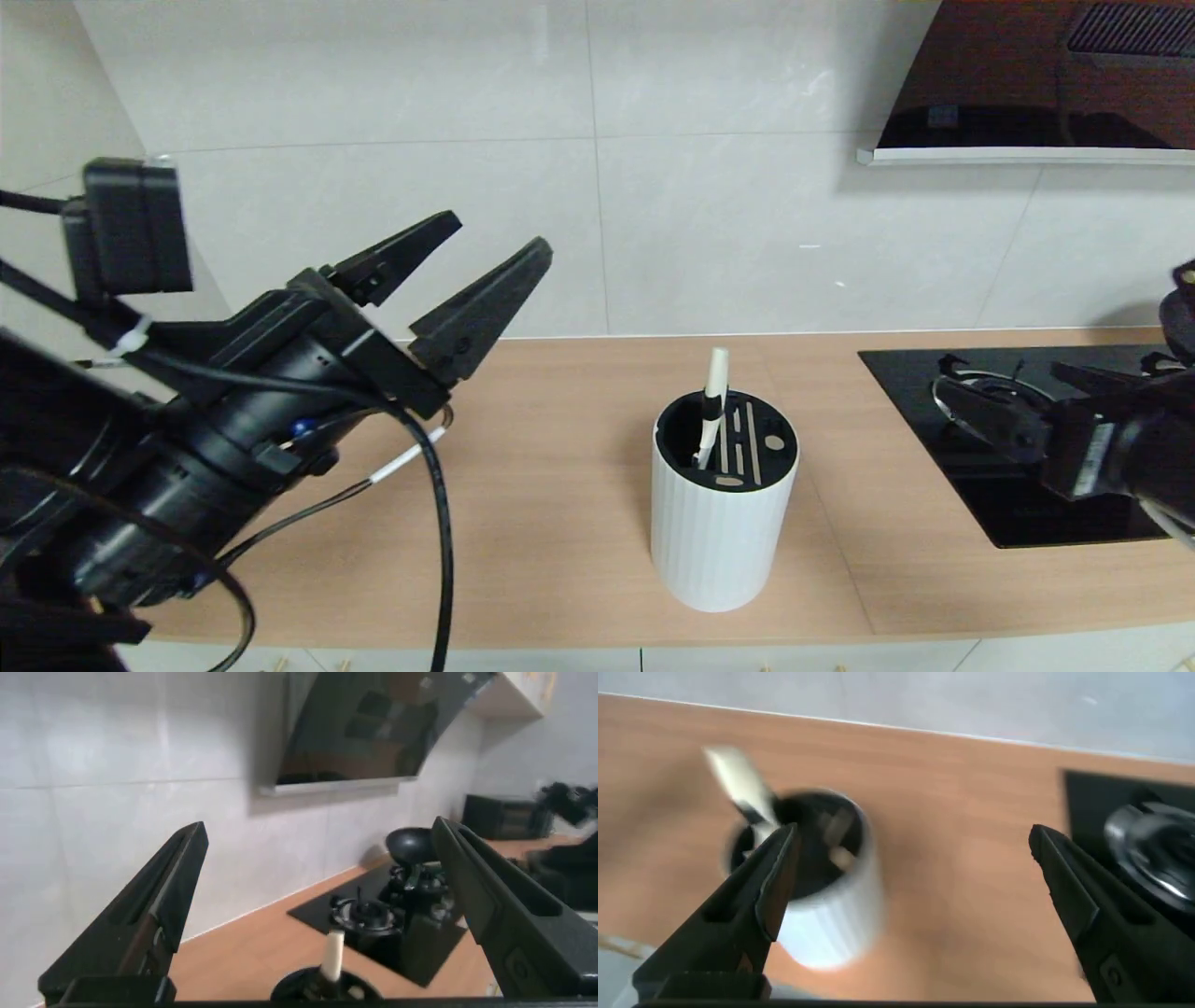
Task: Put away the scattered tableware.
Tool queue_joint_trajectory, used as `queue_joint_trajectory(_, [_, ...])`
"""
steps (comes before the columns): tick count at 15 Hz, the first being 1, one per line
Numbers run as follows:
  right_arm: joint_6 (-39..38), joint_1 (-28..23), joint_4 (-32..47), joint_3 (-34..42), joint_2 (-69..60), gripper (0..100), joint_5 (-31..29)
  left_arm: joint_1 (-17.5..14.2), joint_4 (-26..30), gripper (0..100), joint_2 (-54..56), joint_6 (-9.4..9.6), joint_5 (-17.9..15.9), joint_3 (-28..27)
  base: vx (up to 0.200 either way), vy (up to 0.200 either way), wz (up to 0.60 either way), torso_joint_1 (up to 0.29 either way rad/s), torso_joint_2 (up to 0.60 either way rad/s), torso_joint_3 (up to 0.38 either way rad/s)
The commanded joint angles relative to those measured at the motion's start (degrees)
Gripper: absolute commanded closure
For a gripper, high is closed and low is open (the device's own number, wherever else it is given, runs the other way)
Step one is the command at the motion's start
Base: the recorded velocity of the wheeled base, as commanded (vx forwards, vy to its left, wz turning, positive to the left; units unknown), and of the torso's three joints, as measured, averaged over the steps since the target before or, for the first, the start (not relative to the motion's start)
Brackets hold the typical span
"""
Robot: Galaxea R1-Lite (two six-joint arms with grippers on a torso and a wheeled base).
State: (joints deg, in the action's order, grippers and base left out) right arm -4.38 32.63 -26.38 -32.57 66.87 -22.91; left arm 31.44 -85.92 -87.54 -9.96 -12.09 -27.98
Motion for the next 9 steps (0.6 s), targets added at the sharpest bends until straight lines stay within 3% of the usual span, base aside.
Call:
queue_joint_trajectory(1, [0.25,-8.55,0.54,9.55,-17.56,0,0.23,-2.26,0.49,0,10.99,0.12,0.4,8.03,0.0,0.0,0.0,0.0,0.0,0.0])
queue_joint_trajectory(3, [2.35,-10.22,2.39,13.5,-29.07,0,0.32,-6.3,5.76,0,20.92,0.03,0.84,11.37,0.0,0.0,0.0,0.0,0.0,0.0])
queue_joint_trajectory(4, [2.44,-10.22,2.83,13.68,-30.22,0,0.32,-6.83,6.64,0,22.33,0.03,0.93,11.89,0.0,0.0,0.0,0.0,0.0,0.0])
queue_joint_trajectory(5, [2.35,-11.72,8.01,14.03,-38.21,0,-0.21,-12.54,13.85,0,33.49,0.03,1.46,16.38,0.0,0.0,0.0,0.0,0.0,0.0])
queue_joint_trajectory(6, [2.35,-14.62,11.26,14.03,-42.7,0,-0.21,-16.32,19.21,0,41.4,0.12,1.37,17.69,0.0,0.0,0.0,0.0,0.0,0.0])
queue_joint_trajectory(7, [2.44,-17.78,14.43,13.94,-46.3,0,0.05,-18.43,27.3,0,49.31,0.12,1.28,17.61,0.0,0.0,0.0,0.0,0.0,0.0])
queue_joint_trajectory(9, [2.62,-22.53,18.91,13.76,-52.72,0,0.14,-18.87,49.8,0,67.68,0.03,1.28,13.3,0.0,0.0,0.0,0.0,0.0,0.0])
